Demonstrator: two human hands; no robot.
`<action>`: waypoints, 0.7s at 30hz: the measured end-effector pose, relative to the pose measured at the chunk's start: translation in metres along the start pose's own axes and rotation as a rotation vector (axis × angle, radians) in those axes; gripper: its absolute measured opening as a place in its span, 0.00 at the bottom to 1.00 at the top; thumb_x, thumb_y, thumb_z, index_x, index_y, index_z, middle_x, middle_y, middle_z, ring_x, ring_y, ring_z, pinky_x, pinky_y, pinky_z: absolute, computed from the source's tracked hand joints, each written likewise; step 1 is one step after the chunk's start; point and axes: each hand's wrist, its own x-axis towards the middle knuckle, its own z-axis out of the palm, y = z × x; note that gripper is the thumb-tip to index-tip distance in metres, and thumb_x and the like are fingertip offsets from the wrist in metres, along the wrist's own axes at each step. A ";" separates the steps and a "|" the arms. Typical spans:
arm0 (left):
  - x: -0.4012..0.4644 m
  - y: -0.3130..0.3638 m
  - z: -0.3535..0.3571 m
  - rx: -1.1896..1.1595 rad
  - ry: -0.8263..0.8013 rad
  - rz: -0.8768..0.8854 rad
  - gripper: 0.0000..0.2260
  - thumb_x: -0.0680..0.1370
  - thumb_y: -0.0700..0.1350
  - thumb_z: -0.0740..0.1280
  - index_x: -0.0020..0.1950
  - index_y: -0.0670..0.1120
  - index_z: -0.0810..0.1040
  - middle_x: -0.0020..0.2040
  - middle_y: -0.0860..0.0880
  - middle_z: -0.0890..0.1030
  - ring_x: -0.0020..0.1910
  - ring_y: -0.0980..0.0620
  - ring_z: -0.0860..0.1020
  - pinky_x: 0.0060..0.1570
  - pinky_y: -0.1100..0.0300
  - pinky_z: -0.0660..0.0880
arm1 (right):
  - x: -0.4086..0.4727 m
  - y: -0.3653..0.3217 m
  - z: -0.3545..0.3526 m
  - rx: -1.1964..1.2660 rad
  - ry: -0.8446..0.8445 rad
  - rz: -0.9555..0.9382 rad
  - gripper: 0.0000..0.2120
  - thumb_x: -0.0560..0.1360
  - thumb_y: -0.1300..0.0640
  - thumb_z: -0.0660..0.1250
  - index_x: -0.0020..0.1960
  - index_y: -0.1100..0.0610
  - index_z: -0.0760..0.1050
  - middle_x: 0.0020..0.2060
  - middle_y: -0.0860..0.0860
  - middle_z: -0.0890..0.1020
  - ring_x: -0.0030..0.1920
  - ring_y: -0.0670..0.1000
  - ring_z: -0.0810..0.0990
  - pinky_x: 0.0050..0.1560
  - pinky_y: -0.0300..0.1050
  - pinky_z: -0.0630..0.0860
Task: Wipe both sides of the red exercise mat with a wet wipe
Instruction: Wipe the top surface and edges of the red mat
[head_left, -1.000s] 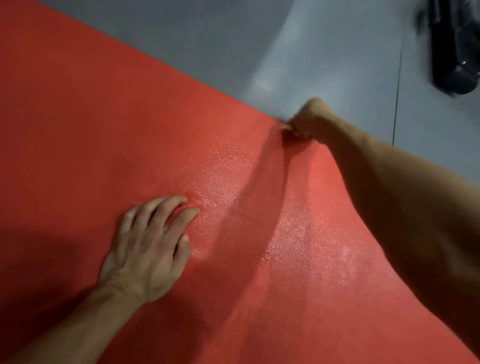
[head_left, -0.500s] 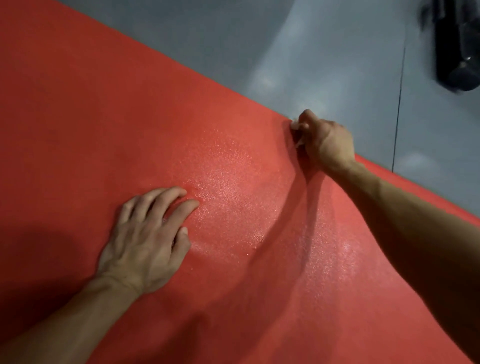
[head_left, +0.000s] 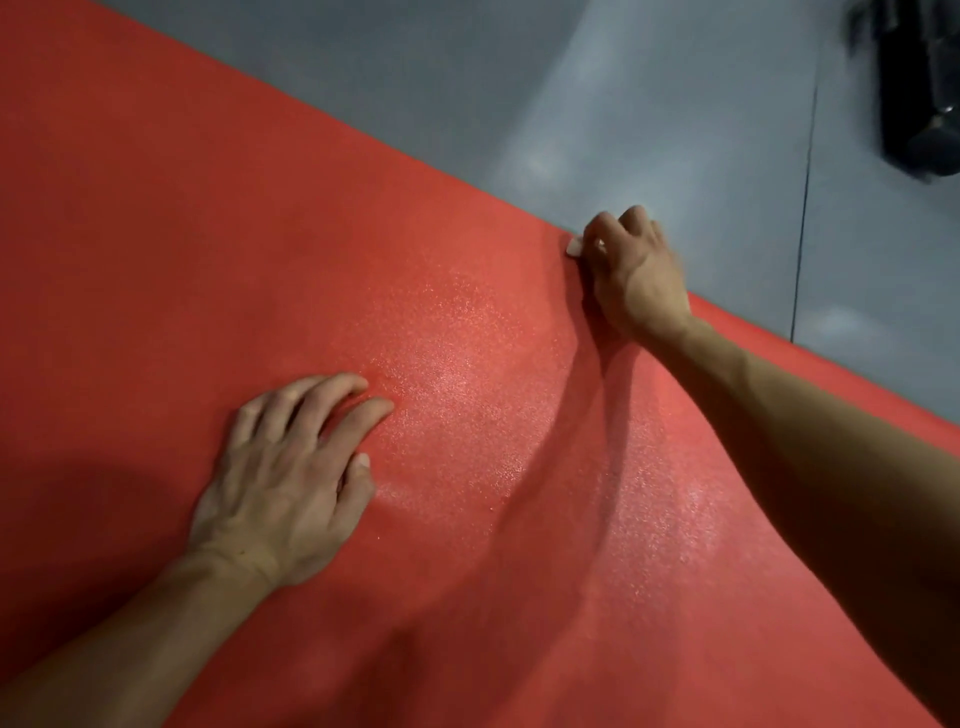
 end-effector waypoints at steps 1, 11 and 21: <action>0.000 0.000 0.000 -0.004 -0.003 -0.001 0.22 0.76 0.51 0.58 0.69 0.53 0.76 0.70 0.50 0.73 0.67 0.44 0.71 0.65 0.42 0.66 | 0.003 0.000 0.000 0.014 -0.023 0.000 0.15 0.82 0.45 0.59 0.53 0.57 0.75 0.48 0.59 0.74 0.48 0.64 0.74 0.45 0.57 0.71; 0.001 0.001 0.001 0.000 0.009 -0.006 0.22 0.75 0.51 0.59 0.68 0.52 0.77 0.70 0.49 0.74 0.66 0.43 0.72 0.64 0.42 0.66 | -0.056 -0.007 -0.018 -0.044 -0.090 -0.258 0.12 0.83 0.47 0.60 0.53 0.55 0.75 0.47 0.55 0.76 0.46 0.61 0.74 0.46 0.58 0.72; 0.001 0.002 0.001 -0.008 0.017 -0.006 0.22 0.75 0.52 0.59 0.69 0.53 0.76 0.70 0.49 0.73 0.66 0.42 0.72 0.64 0.41 0.67 | -0.059 -0.016 -0.020 0.011 -0.102 -0.228 0.11 0.84 0.48 0.57 0.52 0.54 0.73 0.45 0.54 0.79 0.45 0.60 0.76 0.47 0.57 0.73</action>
